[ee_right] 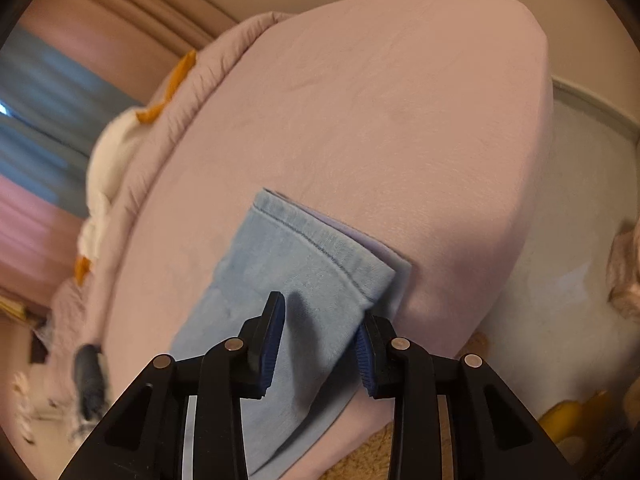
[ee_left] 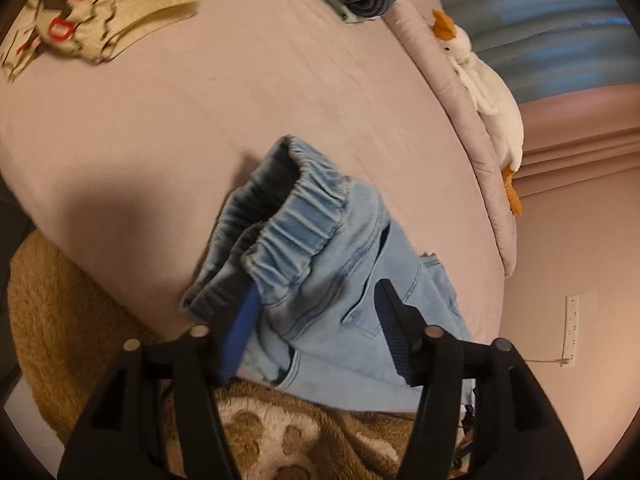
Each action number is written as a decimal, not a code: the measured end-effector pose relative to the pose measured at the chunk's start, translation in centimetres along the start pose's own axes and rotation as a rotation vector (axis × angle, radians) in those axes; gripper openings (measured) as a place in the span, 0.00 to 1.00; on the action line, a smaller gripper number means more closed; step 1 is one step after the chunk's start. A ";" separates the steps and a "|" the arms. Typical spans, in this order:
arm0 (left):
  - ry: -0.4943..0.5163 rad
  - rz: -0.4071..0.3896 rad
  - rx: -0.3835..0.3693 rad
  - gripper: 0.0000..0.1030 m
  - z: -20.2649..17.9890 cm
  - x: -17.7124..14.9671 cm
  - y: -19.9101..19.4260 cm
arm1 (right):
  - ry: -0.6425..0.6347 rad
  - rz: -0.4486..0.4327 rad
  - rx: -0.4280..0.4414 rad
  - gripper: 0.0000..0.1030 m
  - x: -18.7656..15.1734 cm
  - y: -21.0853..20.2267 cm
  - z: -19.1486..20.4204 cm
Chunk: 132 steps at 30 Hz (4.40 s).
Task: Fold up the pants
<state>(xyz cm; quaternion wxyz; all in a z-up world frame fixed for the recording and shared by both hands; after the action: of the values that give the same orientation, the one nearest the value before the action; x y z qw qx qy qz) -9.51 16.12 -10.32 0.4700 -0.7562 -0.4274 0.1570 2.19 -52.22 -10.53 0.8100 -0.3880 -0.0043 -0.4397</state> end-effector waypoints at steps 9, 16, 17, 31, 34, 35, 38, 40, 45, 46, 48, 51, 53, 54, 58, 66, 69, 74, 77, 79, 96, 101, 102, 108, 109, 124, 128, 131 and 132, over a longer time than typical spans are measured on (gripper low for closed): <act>0.017 -0.017 0.152 0.19 0.4 0.4 1.8 | -0.035 -0.047 -0.062 0.08 0.8 0.7 1.4; 0.072 -0.065 0.098 0.13 -0.2 -0.8 -3.4 | -0.110 -0.123 -0.056 0.07 2.2 -1.9 4.5; 0.077 -0.061 0.112 0.13 0.2 -0.8 -3.2 | -0.114 -0.129 -0.063 0.07 2.4 -2.0 4.7; 0.005 0.076 0.183 0.13 3.6 -2.9 -1.8 | -0.055 -0.106 -0.156 0.07 1.9 -1.8 2.6; -0.002 0.123 0.244 0.14 4.7 -3.1 0.9 | -0.053 -0.094 -0.193 0.07 2.0 -0.8 2.1; 0.000 0.139 0.256 0.14 4.9 -3.2 1.6 | -0.060 -0.089 -0.218 0.07 2.0 -0.4 1.7; 0.038 0.127 0.302 0.14 4.4 -3.4 2.3 | -0.073 -0.041 -0.306 0.07 1.5 1.9 0.1; 0.068 0.124 0.324 0.14 3.7 -3.3 2.1 | -0.096 -0.053 -0.311 0.07 1.4 2.1 0.0; 0.151 0.089 0.367 0.13 1.1 -3.1 0.5 | -0.124 -0.086 -0.257 0.07 2.0 0.7 1.9; 0.155 0.074 0.363 0.13 0.7 -2.8 0.0 | -0.150 -0.108 -0.222 0.07 2.2 0.0 2.8; 0.147 0.044 0.342 0.13 0.2 -2.6 -1.0 | -0.192 -0.138 -0.185 0.07 2.5 -0.7 4.3; 0.149 -0.042 0.395 0.13 0.6 -1.3 -2.0 | -0.229 -0.157 -0.225 0.07 3.2 -0.4 4.9; 0.154 0.002 0.499 0.10 2.0 -0.9 -0.8 | -0.214 -0.121 -0.325 0.07 3.1 1.1 3.4; 0.141 0.035 0.504 0.10 2.5 -1.0 -0.2 | -0.194 -0.094 -0.345 0.07 3.0 1.9 2.4; 0.108 0.111 0.421 0.13 3.4 -1.8 0.7 | -0.188 -0.073 -0.364 0.07 1.1 2.4 0.3; 0.176 -0.076 0.396 0.43 0.4 0.8 -3.2 | -0.286 -0.068 -0.367 0.50 -0.9 0.1 7.9; 0.209 -0.111 0.366 0.66 0.1 0.6 -3.5 | -0.414 0.003 -0.241 0.53 -3.2 1.8 13.4; 0.201 -0.103 0.217 0.80 -1.3 1.0 -2.6 | -0.622 0.369 0.090 0.53 -12.1 9.8 23.3; 0.261 -0.036 0.183 0.77 -2.0 0.5 0.0 | -0.771 0.574 0.181 0.53 -18.9 15.0 28.3; 0.268 -0.025 0.174 0.59 -2.2 0.5 1.5 | -0.836 0.633 0.187 0.53 -21.9 17.5 30.4; 0.209 -0.050 0.227 0.30 -1.5 3.5 4.7 | -0.895 0.736 0.088 0.10 -27.0 26.0 33.2; 0.204 -0.033 0.213 0.32 -1.0 3.4 4.3 | -0.857 0.704 0.111 0.10 -26.9 26.5 32.7; 0.200 -0.021 0.205 0.33 -0.8 3.5 4.3 | -0.855 0.705 0.114 0.10 -27.0 26.6 32.7; 0.258 -0.044 0.282 0.56 -2.8 3.4 1.7 | -0.883 0.680 0.144 0.16 -25.1 23.8 32.3; 0.275 -0.085 0.292 0.61 -3.4 3.3 0.5 | -0.872 0.664 0.161 0.29 -24.2 22.7 31.9; 0.613 0.031 0.015 0.48 -22.2 -2.3 6.2 | -0.319 0.066 -0.121 0.58 -1.6 7.0 11.7; 0.622 0.190 0.073 0.22 -24.5 -4.2 13.4 | -0.256 0.047 -0.153 0.58 0.8 6.0 7.6; 0.595 0.222 0.128 0.18 -24.3 -4.4 16.3 | -0.250 0.050 -0.165 0.58 1.9 6.5 6.3; 0.573 0.213 0.143 0.13 -24.2 -4.1 16.8 | -0.249 0.053 -0.164 0.58 1.9 6.9 6.3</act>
<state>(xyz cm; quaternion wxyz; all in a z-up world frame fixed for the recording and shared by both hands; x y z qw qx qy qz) 11.90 -4.29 -12.85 0.6040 -0.7754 -0.1837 0.0156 10.40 -47.40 -9.76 0.7800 -0.5046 -0.0586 -0.3654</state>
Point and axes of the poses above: each gripper's, at about its wrist camera, not at the fingertips, and y roughly the way its jaws point, z to its left, x to its top, the point moved 2 cm from there along y, roughly the way its jaws point, and after that the axes turned 10 degrees about x, right-handed, at the moved point
